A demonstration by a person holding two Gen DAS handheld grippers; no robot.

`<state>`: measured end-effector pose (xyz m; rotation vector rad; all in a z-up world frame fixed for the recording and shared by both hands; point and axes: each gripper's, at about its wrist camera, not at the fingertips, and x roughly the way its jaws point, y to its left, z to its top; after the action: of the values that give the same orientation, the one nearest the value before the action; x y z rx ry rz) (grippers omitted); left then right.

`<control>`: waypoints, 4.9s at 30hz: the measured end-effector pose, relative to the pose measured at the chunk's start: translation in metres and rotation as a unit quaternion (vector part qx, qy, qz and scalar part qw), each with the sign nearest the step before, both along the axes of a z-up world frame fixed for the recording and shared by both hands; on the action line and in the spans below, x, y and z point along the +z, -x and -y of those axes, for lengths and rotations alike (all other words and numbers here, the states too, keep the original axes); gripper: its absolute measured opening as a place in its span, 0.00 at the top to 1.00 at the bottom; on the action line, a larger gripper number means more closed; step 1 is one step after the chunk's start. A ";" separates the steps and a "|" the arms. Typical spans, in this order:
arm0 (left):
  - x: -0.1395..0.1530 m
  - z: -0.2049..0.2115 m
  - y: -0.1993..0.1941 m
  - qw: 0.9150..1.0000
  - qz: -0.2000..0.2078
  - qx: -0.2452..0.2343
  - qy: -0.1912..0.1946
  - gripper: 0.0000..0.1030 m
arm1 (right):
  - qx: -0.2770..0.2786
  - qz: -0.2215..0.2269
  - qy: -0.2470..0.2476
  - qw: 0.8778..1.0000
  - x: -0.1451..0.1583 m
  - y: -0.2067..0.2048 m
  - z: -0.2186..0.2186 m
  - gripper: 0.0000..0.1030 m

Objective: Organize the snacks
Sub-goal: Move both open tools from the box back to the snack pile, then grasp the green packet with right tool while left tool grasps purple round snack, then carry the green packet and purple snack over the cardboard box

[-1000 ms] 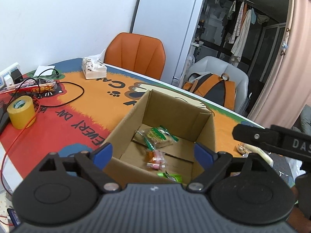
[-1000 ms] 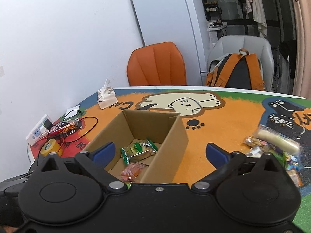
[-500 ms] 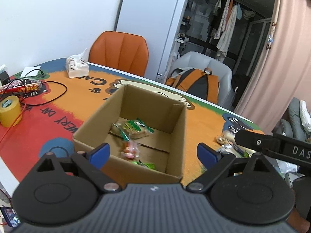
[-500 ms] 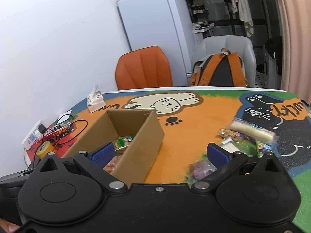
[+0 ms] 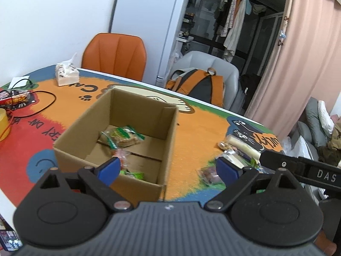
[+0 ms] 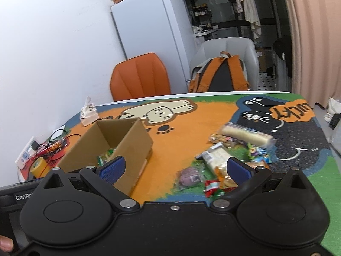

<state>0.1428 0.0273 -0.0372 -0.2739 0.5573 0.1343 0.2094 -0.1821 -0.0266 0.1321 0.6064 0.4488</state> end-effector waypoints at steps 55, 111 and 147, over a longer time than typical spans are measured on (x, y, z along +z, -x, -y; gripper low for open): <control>-0.080 0.061 -0.060 0.996 -0.027 -0.083 0.013 0.38 | -0.048 -0.096 0.004 0.994 -0.089 -0.030 0.049 0.74; -0.108 0.073 -0.107 0.996 -0.019 -0.082 -0.016 0.66 | -0.095 -0.068 0.010 0.993 -0.101 -0.047 0.080 0.83; -0.026 0.049 -0.047 0.995 0.073 -0.063 -0.012 0.66 | -0.060 -0.003 -0.025 0.998 -0.044 -0.018 0.054 0.94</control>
<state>0.1896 -0.0215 -0.0635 -0.2222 0.4254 -0.0006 0.2273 -0.2363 -0.0707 0.2166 0.5896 0.3480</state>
